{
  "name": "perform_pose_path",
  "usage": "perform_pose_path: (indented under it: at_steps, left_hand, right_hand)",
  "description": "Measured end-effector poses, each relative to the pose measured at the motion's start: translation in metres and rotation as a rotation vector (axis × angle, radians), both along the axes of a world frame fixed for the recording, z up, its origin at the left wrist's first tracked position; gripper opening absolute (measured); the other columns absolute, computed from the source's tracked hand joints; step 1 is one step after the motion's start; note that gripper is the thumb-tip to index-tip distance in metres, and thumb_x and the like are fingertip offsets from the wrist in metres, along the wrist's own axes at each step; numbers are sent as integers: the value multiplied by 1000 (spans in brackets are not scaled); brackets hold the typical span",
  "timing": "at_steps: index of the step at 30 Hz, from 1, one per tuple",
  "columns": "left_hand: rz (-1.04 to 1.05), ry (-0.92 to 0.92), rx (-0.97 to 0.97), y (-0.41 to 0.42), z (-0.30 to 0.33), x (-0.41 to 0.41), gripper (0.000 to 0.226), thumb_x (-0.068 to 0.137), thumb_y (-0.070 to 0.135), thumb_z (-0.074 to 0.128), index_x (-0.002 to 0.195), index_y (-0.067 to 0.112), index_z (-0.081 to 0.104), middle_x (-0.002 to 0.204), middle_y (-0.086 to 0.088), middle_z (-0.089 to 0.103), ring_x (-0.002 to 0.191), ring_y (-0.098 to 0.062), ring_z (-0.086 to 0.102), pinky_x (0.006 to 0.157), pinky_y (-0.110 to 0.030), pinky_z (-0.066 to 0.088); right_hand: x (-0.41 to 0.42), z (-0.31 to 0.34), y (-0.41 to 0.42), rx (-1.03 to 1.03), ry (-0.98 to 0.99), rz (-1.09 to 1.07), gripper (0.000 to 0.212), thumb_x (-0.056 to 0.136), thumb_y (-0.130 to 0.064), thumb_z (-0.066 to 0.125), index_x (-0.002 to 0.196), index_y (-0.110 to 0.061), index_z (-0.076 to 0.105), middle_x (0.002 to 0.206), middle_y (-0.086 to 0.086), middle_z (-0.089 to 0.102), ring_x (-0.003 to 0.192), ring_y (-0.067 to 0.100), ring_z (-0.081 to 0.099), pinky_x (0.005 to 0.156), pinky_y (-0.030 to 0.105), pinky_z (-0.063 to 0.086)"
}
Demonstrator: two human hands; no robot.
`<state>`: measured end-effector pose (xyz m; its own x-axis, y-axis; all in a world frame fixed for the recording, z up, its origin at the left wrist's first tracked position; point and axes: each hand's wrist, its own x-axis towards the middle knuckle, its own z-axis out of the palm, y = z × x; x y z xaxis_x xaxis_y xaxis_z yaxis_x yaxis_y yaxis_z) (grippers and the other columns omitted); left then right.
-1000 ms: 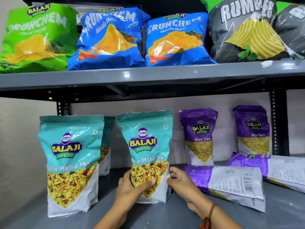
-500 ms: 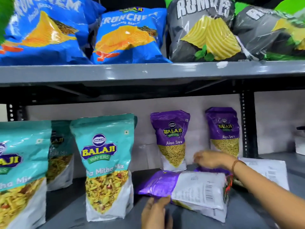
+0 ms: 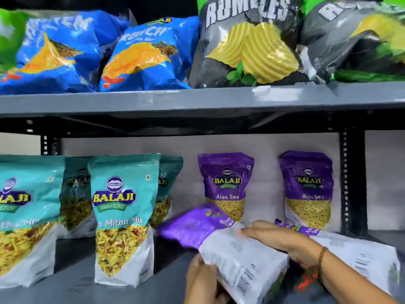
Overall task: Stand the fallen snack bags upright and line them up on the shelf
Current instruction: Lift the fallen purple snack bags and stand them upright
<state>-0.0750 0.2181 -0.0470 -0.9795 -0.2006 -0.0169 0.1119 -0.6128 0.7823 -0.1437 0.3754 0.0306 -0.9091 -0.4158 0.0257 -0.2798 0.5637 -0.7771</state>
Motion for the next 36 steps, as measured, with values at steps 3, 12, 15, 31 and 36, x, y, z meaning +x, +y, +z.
perform_pose_path:
  at_steps: [3, 12, 15, 31, 36]
  left_hand:
    - [-34, 157, -49, -3, 38, 4, 30, 88, -8, 46, 103, 3, 70, 92, -21, 77, 68, -27, 72, 59, -33, 60]
    - [51, 327, -346, -42, 54, -44, 30, 89, -9, 51, 94, 9, 74, 96, -13, 78, 86, -25, 72, 79, -36, 57]
    - [-40, 295, -342, -51, 30, -41, 22, 81, 3, 64, 99, 7, 75, 103, -16, 77, 88, -24, 74, 79, -36, 59]
    - [97, -90, -523, -54, 16, -41, 34, 71, 45, 57, 77, 21, 80, 82, -9, 80, 83, -27, 74, 92, -42, 55]
    - [60, 8, -485, -31, 12, -26, 24, 82, 12, 62, 64, 1, 73, 50, -10, 67, 44, -21, 62, 58, -29, 54]
  right_hand:
    - [6, 2, 4, -332, 123, -12, 18, 91, -35, 61, 94, -20, 70, 78, -8, 78, 71, 5, 72, 66, 20, 56]
    - [28, -31, -16, -333, 720, -320, 22, 87, -28, 68, 98, -23, 50, 88, -6, 74, 72, 10, 70, 66, 33, 56]
    - [29, -59, -20, -278, 718, -308, 29, 86, -26, 69, 95, -43, 47, 95, -24, 72, 79, 0, 70, 69, 24, 53]
    - [66, -71, -50, -381, 338, -245, 110, 60, -60, 78, 149, -33, 18, 138, -14, 23, 142, 12, 22, 121, 33, 18]
    - [50, -68, -48, -497, 231, -221, 124, 35, -74, 76, 142, -31, 30, 141, -7, 37, 135, 10, 34, 112, 29, 32]
